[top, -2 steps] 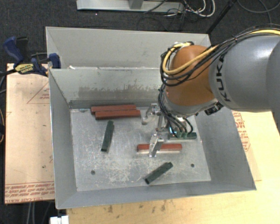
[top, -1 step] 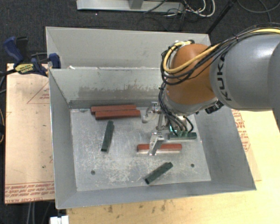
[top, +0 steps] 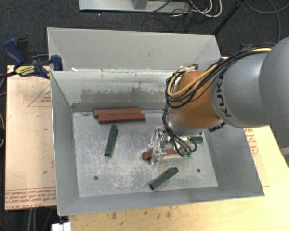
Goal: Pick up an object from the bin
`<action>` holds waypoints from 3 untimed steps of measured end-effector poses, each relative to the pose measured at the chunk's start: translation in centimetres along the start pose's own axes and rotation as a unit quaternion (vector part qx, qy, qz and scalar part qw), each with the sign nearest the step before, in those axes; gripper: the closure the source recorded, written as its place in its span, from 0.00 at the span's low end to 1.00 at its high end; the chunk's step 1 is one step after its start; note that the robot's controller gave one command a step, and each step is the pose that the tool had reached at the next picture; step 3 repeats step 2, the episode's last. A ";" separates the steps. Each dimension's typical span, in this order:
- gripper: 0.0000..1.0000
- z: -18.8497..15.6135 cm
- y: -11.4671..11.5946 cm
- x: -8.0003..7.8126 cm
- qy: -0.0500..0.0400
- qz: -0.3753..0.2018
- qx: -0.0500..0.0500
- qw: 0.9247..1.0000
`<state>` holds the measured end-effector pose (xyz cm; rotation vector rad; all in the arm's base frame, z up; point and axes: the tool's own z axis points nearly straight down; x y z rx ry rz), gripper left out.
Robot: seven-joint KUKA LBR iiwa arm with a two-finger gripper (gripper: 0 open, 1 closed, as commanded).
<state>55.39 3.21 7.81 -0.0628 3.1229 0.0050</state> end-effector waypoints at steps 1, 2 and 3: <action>1.00 0.0 0.0 0.0 0.000 0.000 0.000 1.000; 1.00 -17.2 -1.1 0.5 0.004 0.013 0.001 1.000; 1.00 -17.2 -1.1 0.5 0.004 0.013 0.001 1.000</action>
Offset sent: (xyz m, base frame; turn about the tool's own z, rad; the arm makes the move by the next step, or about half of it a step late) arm -0.0100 -0.0123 0.1691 0.0254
